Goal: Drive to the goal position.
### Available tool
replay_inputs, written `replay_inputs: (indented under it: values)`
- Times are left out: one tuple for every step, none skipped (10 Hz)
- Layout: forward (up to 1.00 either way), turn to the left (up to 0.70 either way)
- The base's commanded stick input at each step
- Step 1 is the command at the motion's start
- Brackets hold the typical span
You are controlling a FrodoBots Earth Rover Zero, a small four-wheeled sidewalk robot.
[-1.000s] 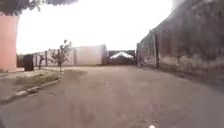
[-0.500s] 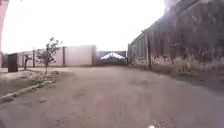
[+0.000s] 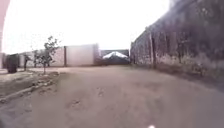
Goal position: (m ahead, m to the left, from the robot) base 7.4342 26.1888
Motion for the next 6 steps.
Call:
replay_inputs:
  values:
    - [0.70, 0.10]
    - [0.70, 0.11]
    - [0.70, 0.11]
    - [0.70, 0.12]
    - [0.70, 0.12]
    - [0.70, 0.12]
